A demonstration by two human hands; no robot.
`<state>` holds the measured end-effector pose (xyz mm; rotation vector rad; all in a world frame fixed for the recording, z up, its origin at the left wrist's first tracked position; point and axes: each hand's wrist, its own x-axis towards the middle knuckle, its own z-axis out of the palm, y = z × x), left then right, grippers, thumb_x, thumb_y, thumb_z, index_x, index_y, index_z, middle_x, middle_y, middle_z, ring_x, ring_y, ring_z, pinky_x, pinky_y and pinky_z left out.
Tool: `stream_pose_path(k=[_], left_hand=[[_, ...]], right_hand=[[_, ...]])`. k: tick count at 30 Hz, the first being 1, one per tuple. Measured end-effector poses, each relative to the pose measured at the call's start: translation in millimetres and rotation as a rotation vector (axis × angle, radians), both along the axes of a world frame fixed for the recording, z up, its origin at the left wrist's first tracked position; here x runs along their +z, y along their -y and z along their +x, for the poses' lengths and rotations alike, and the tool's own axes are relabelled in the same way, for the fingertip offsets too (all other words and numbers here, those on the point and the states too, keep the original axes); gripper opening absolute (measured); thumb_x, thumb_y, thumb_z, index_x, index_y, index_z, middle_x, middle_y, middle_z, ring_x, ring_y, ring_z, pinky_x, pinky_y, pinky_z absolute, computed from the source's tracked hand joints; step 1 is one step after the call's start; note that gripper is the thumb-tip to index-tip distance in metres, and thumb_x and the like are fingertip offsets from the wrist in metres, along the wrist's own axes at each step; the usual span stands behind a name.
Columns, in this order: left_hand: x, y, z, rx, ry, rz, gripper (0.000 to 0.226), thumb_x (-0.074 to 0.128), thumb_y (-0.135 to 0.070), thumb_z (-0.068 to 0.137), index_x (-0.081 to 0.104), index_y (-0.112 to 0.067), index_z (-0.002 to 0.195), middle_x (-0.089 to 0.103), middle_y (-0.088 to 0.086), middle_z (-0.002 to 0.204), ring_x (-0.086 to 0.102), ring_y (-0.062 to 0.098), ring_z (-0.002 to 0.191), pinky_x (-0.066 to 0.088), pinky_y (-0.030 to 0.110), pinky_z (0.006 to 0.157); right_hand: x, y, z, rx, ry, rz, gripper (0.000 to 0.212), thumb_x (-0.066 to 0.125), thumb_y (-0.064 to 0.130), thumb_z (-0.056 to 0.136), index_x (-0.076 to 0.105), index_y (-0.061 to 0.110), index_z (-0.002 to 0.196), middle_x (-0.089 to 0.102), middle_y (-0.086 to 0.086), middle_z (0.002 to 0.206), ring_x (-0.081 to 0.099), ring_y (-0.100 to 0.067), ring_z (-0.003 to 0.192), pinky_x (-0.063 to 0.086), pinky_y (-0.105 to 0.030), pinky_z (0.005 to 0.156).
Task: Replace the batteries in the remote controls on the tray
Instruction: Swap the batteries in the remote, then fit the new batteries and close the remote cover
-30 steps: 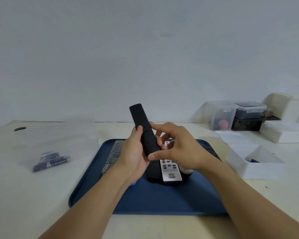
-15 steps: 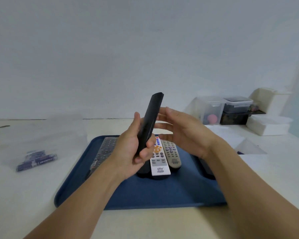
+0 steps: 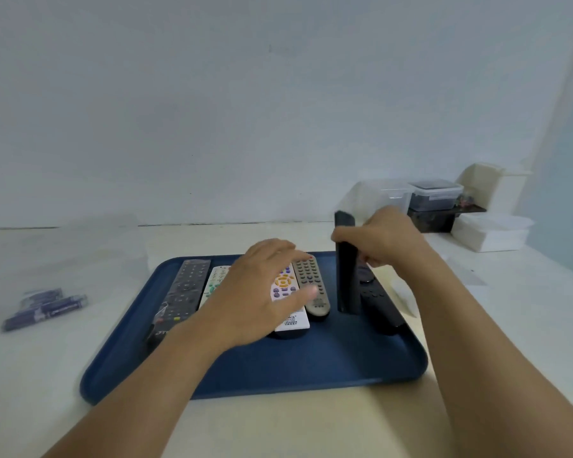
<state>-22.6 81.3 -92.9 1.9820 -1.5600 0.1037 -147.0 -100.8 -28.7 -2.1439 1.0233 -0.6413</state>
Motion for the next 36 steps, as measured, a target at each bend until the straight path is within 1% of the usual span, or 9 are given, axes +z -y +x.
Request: stream_pose_path(k=[3, 6, 11, 16, 19, 22, 25, 32, 36], left_hand=[[-6.4, 1.4, -0.6, -0.019, 0.054, 0.213, 0.092, 0.046, -0.085, 0.077, 0.027, -0.042, 0.156, 0.020, -0.021, 0.164, 0.006, 0.000, 0.152, 0.012, 0.034, 0.126], [-8.3, 0.7, -1.5, 0.017, 0.052, 0.339, 0.090, 0.052, -0.079, 0.083, 0.021, -0.040, 0.159, 0.010, -0.020, 0.167, 0.004, 0.002, 0.154, 0.012, 0.035, 0.127], [-6.7, 1.5, -3.5, 0.023, 0.043, 0.385, 0.086, 0.051, -0.076, 0.086, 0.023, -0.040, 0.158, 0.016, -0.016, 0.167, 0.014, 0.005, 0.152, 0.013, 0.029, 0.124], [-6.6, -2.9, -1.1, 0.020, 0.054, 0.371, 0.086, 0.052, -0.076, 0.085, 0.024, -0.038, 0.158, 0.021, -0.016, 0.165, 0.020, 0.006, 0.150, 0.017, 0.028, 0.123], [-7.8, -1.3, -0.4, 0.017, 0.022, 0.350, 0.094, 0.056, -0.076, 0.083, 0.020, -0.035, 0.160, 0.032, -0.014, 0.160, 0.031, 0.009, 0.146, 0.027, 0.029, 0.119], [-8.2, 0.9, 0.8, 0.032, -0.050, 0.334, 0.107, 0.063, -0.077, 0.078, 0.011, -0.034, 0.160, 0.033, -0.013, 0.159, 0.035, 0.009, 0.143, 0.030, 0.027, 0.116], [-9.9, 1.3, 3.9, 0.029, -0.128, 0.312, 0.102, 0.071, -0.074, 0.073, 0.019, -0.041, 0.153, 0.044, -0.016, 0.150, 0.047, 0.006, 0.129, 0.039, 0.026, 0.106], [-12.9, 2.5, 9.9, 0.027, -0.142, 0.316, 0.111, 0.067, -0.081, 0.069, 0.012, -0.039, 0.156, 0.038, -0.016, 0.157, 0.043, 0.006, 0.136, 0.038, 0.031, 0.112], [-12.2, 0.4, 8.5, 0.065, -0.131, 0.326, 0.113, 0.060, -0.087, 0.068, 0.009, -0.040, 0.158, 0.031, -0.015, 0.160, 0.037, 0.007, 0.142, 0.033, 0.036, 0.118]], right_hand=[[-12.5, -7.0, 8.9, -0.033, -0.183, -0.106, 0.038, 0.081, 0.034, 0.070, 0.053, 0.008, 0.067, 0.047, -0.004, 0.072, 0.050, -0.017, 0.053, 0.047, -0.029, 0.056], [-24.1, -2.5, 18.7, -0.018, -0.202, -0.160, 0.038, 0.083, 0.029, 0.067, 0.050, 0.010, 0.065, 0.053, -0.004, 0.065, 0.051, -0.018, 0.053, 0.041, -0.024, 0.048], [-37.0, -1.9, 27.1, 0.020, -0.283, -0.285, 0.044, 0.088, 0.034, 0.065, 0.048, 0.014, 0.068, 0.054, -0.003, 0.067, 0.053, -0.016, 0.058, 0.043, -0.026, 0.052], [-34.2, -1.9, 33.5, 0.055, -0.246, -0.404, 0.052, 0.085, 0.042, 0.070, 0.045, 0.011, 0.058, 0.050, -0.003, 0.060, 0.048, -0.017, 0.054, 0.031, -0.025, 0.046], [-27.1, -14.2, 29.1, 0.131, -0.284, -0.302, 0.054, 0.081, 0.052, 0.073, 0.046, 0.013, 0.059, 0.050, -0.001, 0.057, 0.048, -0.017, 0.053, 0.031, -0.026, 0.046], [-27.2, -27.7, 26.0, 0.193, -0.399, -0.223, 0.046, 0.079, 0.052, 0.074, 0.055, 0.013, 0.068, 0.063, -0.003, 0.064, 0.056, -0.016, 0.055, 0.038, -0.026, 0.048], [-31.3, -34.7, 30.7, 0.214, -0.426, -0.191, 0.046, 0.081, 0.051, 0.073, 0.053, 0.015, 0.073, 0.061, -0.001, 0.069, 0.058, -0.015, 0.062, 0.040, -0.027, 0.050], [-29.6, -33.1, 29.4, 0.158, -0.305, -0.086, 0.037, 0.085, 0.039, 0.067, 0.060, 0.012, 0.073, 0.058, 0.000, 0.064, 0.051, -0.011, 0.052, 0.033, -0.023, 0.043], [-19.8, -18.2, 22.7, 0.159, 0.098, 0.085, 0.029, 0.082, 0.025, 0.076, 0.075, -0.001, 0.088, 0.067, -0.006, 0.064, 0.050, -0.003, 0.037, 0.038, -0.016, 0.038]])
